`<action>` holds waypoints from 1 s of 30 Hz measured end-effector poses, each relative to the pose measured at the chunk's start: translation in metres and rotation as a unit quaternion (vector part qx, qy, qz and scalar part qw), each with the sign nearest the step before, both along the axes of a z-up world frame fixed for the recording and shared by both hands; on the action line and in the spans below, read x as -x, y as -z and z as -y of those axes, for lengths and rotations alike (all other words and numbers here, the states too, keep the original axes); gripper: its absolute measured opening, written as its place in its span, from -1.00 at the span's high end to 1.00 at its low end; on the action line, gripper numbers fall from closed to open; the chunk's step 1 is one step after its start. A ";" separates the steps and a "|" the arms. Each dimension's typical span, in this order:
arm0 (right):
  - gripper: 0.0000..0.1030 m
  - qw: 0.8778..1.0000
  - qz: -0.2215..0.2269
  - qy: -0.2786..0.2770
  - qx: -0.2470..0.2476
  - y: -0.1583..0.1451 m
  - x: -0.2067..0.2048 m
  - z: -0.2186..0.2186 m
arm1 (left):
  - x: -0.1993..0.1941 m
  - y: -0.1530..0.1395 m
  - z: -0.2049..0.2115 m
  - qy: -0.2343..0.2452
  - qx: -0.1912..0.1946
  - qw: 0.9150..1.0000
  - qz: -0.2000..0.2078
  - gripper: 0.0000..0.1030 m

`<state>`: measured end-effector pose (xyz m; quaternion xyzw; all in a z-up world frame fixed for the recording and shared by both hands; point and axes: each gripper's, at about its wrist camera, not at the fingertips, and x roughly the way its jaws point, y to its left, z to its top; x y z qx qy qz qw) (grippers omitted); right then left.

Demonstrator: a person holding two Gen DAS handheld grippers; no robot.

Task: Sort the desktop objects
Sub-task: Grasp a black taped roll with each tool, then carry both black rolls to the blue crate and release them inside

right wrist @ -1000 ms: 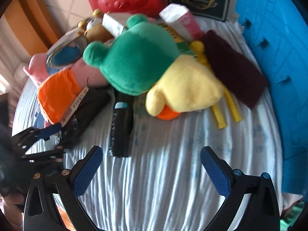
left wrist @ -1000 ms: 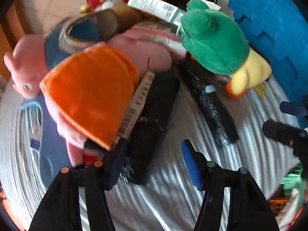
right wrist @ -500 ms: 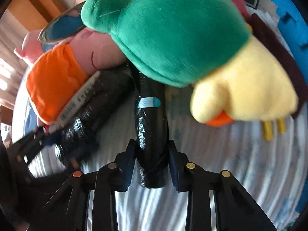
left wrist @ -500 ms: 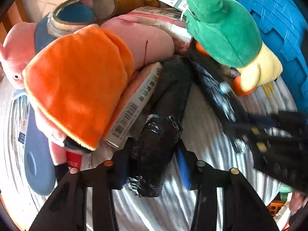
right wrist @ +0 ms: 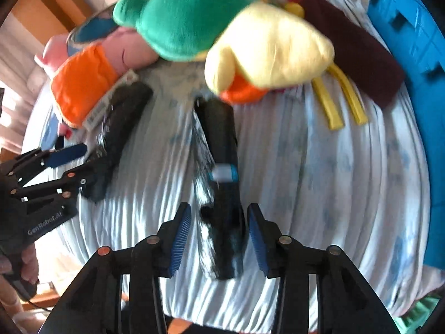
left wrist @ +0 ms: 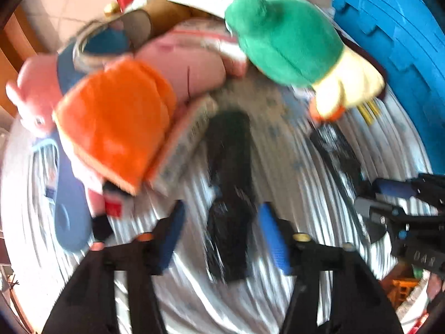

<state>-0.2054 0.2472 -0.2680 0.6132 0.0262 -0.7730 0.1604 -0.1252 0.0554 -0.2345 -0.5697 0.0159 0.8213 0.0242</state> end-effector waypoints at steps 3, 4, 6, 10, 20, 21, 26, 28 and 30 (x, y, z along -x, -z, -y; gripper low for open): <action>0.19 1.000 -0.007 0.003 -0.007 0.003 0.012 0.006 | 0.015 0.014 -0.006 -0.007 0.016 1.000 0.016 -0.18; 0.20 1.000 -0.006 0.003 -0.006 0.004 0.015 0.008 | 0.018 0.021 -0.007 -0.012 0.015 0.999 0.027 -0.18; 0.22 1.000 -0.004 -0.001 -0.019 0.010 0.019 0.014 | 0.019 0.028 -0.007 -0.017 0.004 0.999 0.032 -0.18; 0.33 0.999 0.005 -0.016 -0.034 0.021 0.019 0.025 | 0.017 0.022 -0.010 -0.011 -0.005 0.999 0.034 0.34; 0.34 0.997 -0.065 -0.003 0.038 -0.057 0.007 0.009 | -0.002 -0.064 -0.010 -0.003 -0.008 0.998 -0.067 0.34; 0.34 0.996 -0.080 -0.001 0.046 -0.072 0.005 0.006 | -0.003 -0.077 -0.007 -0.001 -0.008 0.996 -0.084 0.34; 0.34 0.983 -0.165 0.018 0.073 -0.138 0.005 -0.018 | 0.007 -0.147 -0.037 0.027 -0.020 0.984 -0.177 0.34; 0.34 0.976 -0.204 0.030 0.075 -0.167 0.003 -0.032 | 0.009 -0.175 -0.050 0.042 -0.027 0.977 -0.209 0.34; 0.34 0.965 -0.250 0.045 0.071 -0.206 -0.002 -0.049 | 0.015 -0.198 -0.072 0.061 -0.036 0.969 -0.236 0.34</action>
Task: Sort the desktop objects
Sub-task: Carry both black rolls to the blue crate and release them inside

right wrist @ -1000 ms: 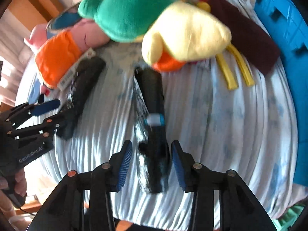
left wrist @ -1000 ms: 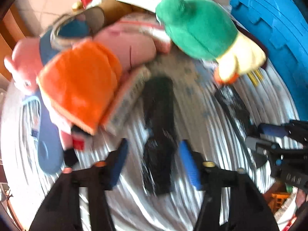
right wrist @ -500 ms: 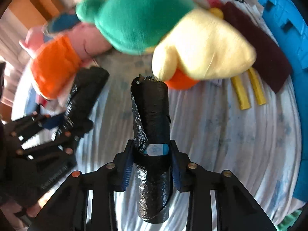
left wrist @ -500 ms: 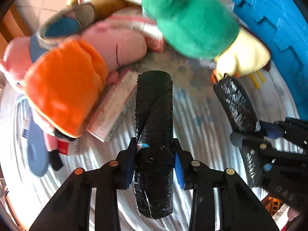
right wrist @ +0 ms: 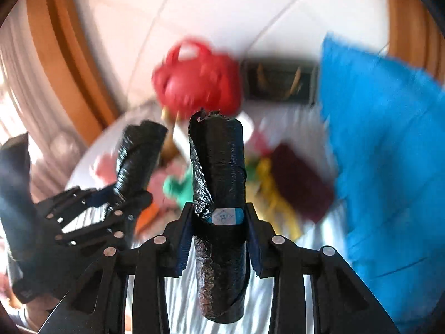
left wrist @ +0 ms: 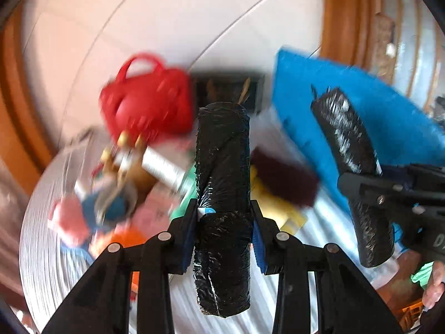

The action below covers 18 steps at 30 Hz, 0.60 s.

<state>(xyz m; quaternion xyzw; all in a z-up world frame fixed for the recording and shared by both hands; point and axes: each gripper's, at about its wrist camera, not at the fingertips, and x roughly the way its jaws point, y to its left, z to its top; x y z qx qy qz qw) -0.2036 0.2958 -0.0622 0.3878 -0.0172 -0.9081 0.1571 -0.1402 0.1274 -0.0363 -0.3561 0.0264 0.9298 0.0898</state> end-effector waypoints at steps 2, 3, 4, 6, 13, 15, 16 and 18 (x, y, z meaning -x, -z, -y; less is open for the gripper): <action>0.34 0.999 -0.038 0.021 -0.005 -0.033 -0.004 -0.020 | -0.005 -0.024 -0.019 0.023 -0.007 0.999 -0.030 0.34; 0.34 0.998 -0.056 0.032 -0.006 -0.046 -0.009 -0.030 | 0.000 -0.035 -0.029 0.035 -0.010 0.998 -0.044 0.34; 0.34 0.996 -0.079 0.048 -0.007 -0.063 -0.014 -0.044 | -0.002 -0.044 -0.043 0.050 -0.012 0.997 -0.057 0.34; 0.34 0.992 -0.105 0.073 -0.011 -0.083 -0.020 -0.063 | -0.003 -0.060 -0.065 0.069 -0.014 0.995 -0.077 0.34; 0.34 0.974 -0.152 0.164 -0.027 -0.131 -0.042 -0.154 | -0.002 -0.113 -0.169 0.139 -0.019 0.983 -0.117 0.34; 0.34 0.969 -0.152 0.189 -0.033 -0.136 -0.038 -0.182 | 0.002 -0.120 -0.191 0.154 -0.021 0.981 -0.114 0.34; 0.34 0.968 -0.151 0.198 -0.036 -0.140 -0.028 -0.190 | 0.004 -0.125 -0.207 0.162 -0.020 0.980 -0.111 0.34; 0.34 0.964 -0.144 0.218 -0.044 -0.139 -0.022 -0.216 | 0.011 -0.129 -0.233 0.175 -0.013 0.979 -0.106 0.34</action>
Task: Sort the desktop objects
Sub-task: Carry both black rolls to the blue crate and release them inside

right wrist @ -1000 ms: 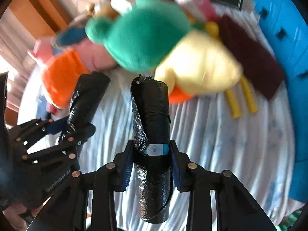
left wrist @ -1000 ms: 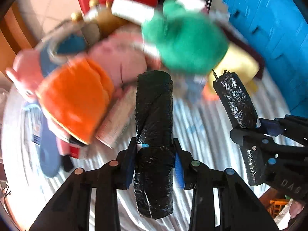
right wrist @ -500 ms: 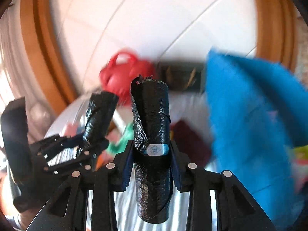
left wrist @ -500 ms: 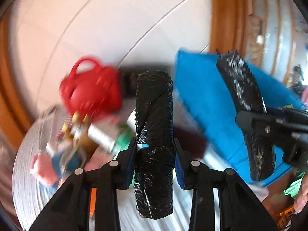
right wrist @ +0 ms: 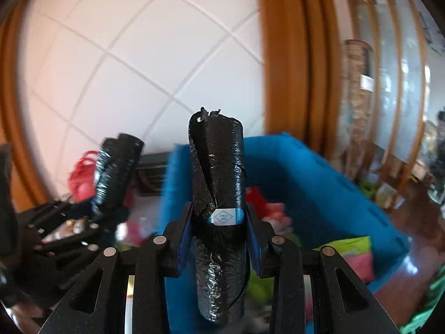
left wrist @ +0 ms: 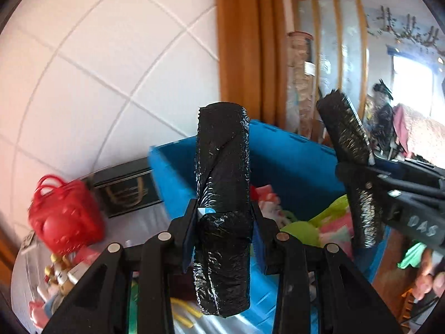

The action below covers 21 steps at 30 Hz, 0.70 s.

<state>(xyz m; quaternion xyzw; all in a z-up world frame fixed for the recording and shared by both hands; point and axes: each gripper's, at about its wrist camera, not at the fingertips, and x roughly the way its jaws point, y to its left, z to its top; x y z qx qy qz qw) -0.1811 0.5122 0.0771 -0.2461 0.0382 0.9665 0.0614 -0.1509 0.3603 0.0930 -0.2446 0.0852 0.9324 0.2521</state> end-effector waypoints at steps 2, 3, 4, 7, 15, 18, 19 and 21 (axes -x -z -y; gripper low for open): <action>0.34 1.000 0.014 0.016 -0.004 0.002 0.004 -0.027 | 0.007 -0.001 -0.027 0.008 0.013 1.000 0.006 0.34; 0.34 1.000 0.021 0.023 -0.005 0.005 0.004 -0.041 | 0.011 0.001 -0.038 0.013 0.019 1.000 0.011 0.34; 0.34 0.999 0.029 0.028 -0.005 0.009 0.009 -0.052 | 0.017 0.006 -0.048 0.019 0.025 0.999 0.020 0.34; 0.34 0.997 0.057 0.047 -0.012 0.023 0.014 -0.084 | 0.034 0.021 -0.072 0.029 0.044 0.997 0.049 0.34; 0.34 0.991 0.118 0.062 -0.025 0.069 0.029 -0.122 | 0.050 0.061 -0.125 0.053 0.106 0.986 0.117 0.34; 0.34 0.989 0.128 0.069 -0.032 0.079 0.028 -0.131 | 0.047 0.061 -0.132 0.057 0.112 0.984 0.126 0.34; 0.34 0.989 0.129 0.070 -0.034 0.079 0.028 -0.133 | 0.047 0.060 -0.133 0.055 0.113 0.984 0.127 0.34; 0.34 0.988 0.132 0.074 -0.038 0.085 0.028 -0.141 | 0.046 0.060 -0.135 0.053 0.118 0.984 0.126 0.34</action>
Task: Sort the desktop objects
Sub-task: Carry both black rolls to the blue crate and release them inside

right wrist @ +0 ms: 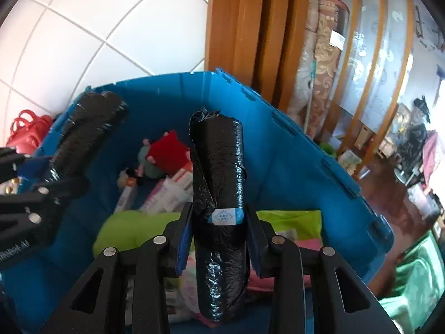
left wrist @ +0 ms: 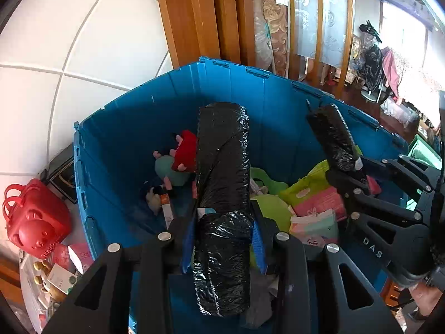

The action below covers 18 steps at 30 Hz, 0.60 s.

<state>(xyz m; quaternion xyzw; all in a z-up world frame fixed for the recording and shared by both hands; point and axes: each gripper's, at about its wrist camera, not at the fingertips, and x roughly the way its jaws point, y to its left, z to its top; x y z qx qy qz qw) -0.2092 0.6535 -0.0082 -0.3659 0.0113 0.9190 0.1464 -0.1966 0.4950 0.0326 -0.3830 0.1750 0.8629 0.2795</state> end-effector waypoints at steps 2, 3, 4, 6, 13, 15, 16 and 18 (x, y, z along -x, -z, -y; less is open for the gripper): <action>0.34 1.000 0.002 0.000 0.000 0.002 -0.001 -0.004 | -0.002 0.001 -0.002 -0.003 0.004 1.000 0.002 0.34; 0.34 1.000 0.003 0.002 -0.003 0.003 -0.001 -0.005 | -0.002 0.001 -0.001 -0.004 0.005 1.000 0.002 0.34; 0.34 1.000 0.004 0.004 -0.007 0.004 -0.001 -0.007 | -0.004 0.001 -0.001 -0.006 0.006 1.000 0.001 0.34; 0.34 1.000 0.004 0.008 -0.018 0.006 -0.002 -0.008 | -0.004 0.000 -0.001 -0.010 0.007 1.000 -0.002 0.34; 0.30 1.000 -0.005 0.011 -0.024 0.006 -0.003 -0.012 | -0.013 -0.011 0.004 -0.022 0.010 0.999 -0.031 -0.15; 0.12 0.999 -0.012 0.016 -0.035 0.002 -0.005 -0.012 | -0.016 -0.014 0.007 -0.025 0.010 0.999 -0.041 -0.26; -0.17 0.999 -0.015 0.014 -0.035 0.000 -0.006 -0.011 | -0.019 -0.015 0.008 -0.026 0.013 0.998 -0.049 -0.27; -0.66 0.999 -0.023 0.010 -0.032 -0.003 -0.008 -0.009 | -0.023 -0.017 0.012 -0.026 0.012 0.998 -0.059 -0.28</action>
